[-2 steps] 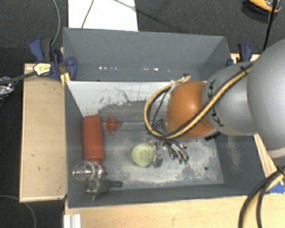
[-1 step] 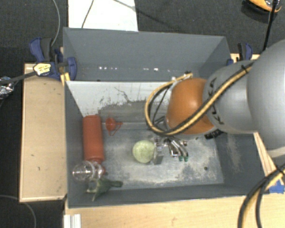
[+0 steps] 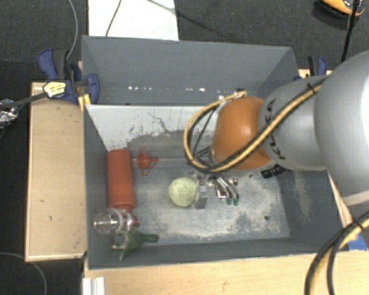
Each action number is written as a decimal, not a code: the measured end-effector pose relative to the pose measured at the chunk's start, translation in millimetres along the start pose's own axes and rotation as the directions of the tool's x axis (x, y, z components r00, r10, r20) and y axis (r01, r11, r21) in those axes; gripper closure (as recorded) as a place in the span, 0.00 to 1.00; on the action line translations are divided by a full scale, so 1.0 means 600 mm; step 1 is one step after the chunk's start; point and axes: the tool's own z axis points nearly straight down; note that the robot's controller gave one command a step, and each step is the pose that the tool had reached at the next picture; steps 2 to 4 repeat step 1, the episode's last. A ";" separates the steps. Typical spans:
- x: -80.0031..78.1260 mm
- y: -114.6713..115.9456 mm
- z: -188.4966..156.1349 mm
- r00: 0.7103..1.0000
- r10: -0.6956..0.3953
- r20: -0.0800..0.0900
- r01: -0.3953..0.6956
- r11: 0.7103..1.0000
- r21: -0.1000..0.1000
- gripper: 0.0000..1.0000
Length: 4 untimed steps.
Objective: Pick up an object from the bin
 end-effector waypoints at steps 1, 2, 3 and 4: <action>0.002 0.017 -0.206 0.999 -0.050 -0.001 0.050 0.999 0.000 1.00; 0.002 0.017 -0.206 0.999 -0.050 -0.001 0.050 0.999 0.000 1.00; 0.002 0.017 -0.206 0.999 -0.050 -0.001 0.050 0.999 0.000 1.00; 0.002 0.017 -0.206 0.999 -0.050 -0.001 0.050 0.999 0.000 1.00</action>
Offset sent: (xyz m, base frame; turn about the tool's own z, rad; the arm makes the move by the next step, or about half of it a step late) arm 0.0000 0.0000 0.0000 0.0000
